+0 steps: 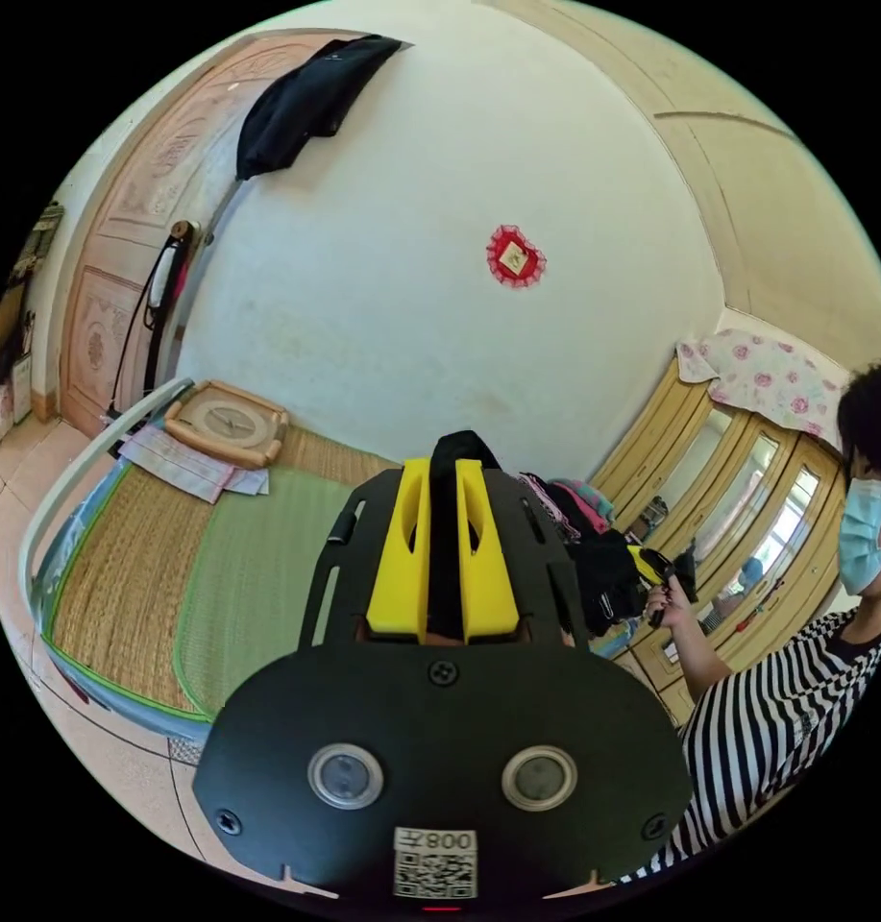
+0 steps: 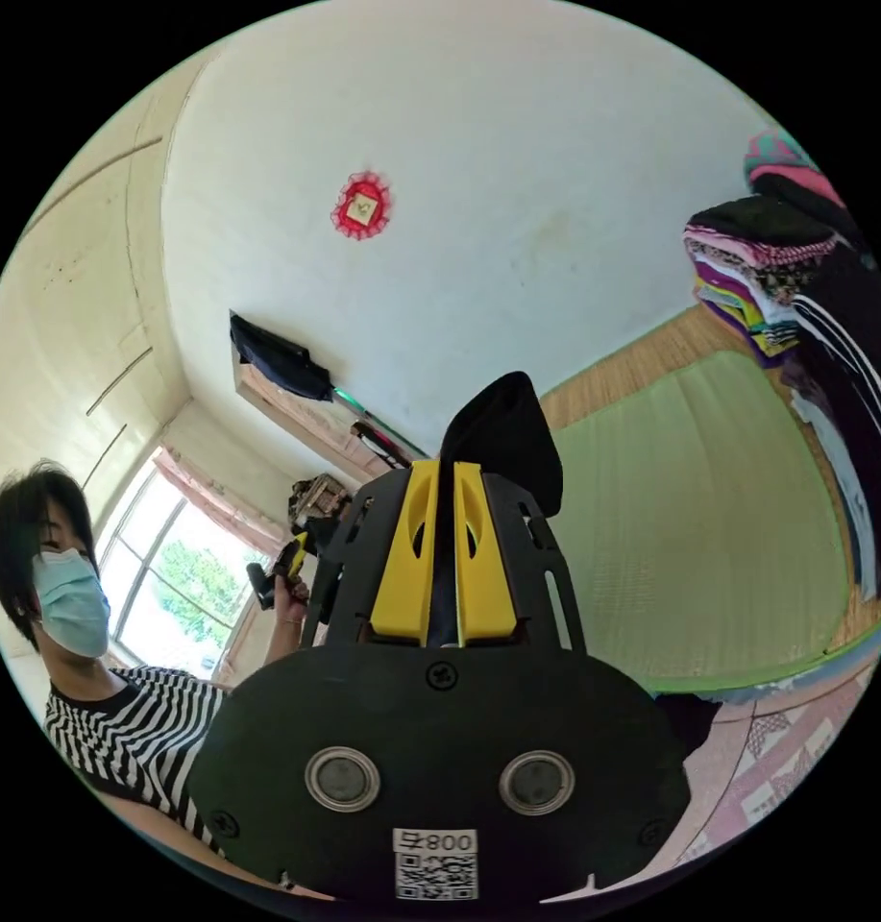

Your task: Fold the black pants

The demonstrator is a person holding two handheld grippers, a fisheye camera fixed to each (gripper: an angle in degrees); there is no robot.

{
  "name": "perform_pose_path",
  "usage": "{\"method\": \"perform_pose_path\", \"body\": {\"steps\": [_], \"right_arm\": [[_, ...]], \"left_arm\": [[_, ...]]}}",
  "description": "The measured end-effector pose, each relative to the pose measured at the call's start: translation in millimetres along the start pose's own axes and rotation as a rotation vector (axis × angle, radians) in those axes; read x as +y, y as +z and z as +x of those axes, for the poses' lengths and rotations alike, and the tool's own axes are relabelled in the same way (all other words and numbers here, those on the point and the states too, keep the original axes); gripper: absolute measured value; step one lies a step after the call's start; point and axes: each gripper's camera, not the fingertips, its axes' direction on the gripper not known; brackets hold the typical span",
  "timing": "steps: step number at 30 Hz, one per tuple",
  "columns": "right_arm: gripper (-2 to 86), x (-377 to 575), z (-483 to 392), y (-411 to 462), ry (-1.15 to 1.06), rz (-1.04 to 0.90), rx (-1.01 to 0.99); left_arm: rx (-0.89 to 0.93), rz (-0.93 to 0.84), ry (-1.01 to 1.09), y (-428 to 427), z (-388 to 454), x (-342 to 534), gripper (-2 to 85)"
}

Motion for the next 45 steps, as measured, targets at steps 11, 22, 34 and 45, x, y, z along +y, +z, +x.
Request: {"method": "perform_pose_path", "body": {"steps": [11,22,34,45], "right_arm": [[0.9,53.6,122.0,87.2,0.246,-0.181,0.396],[8.9,12.7,112.0,277.6,-0.176,-0.551,0.687],[0.6,1.8,152.9,318.2,-0.194,-0.720,0.852],[-0.1,-28.1,189.1,157.8,0.142,-0.391,0.745]], "left_arm": [[-0.157,-0.435,-0.302,71.9,-117.7,23.2,4.7],[-0.182,-0.487,-0.292,63.7,-149.8,-8.6,4.7],[-0.208,-0.426,-0.261,55.8,-173.2,-65.6,4.1],[-0.164,-0.310,-0.249,30.3,-195.3,-113.9,3.2]]}}
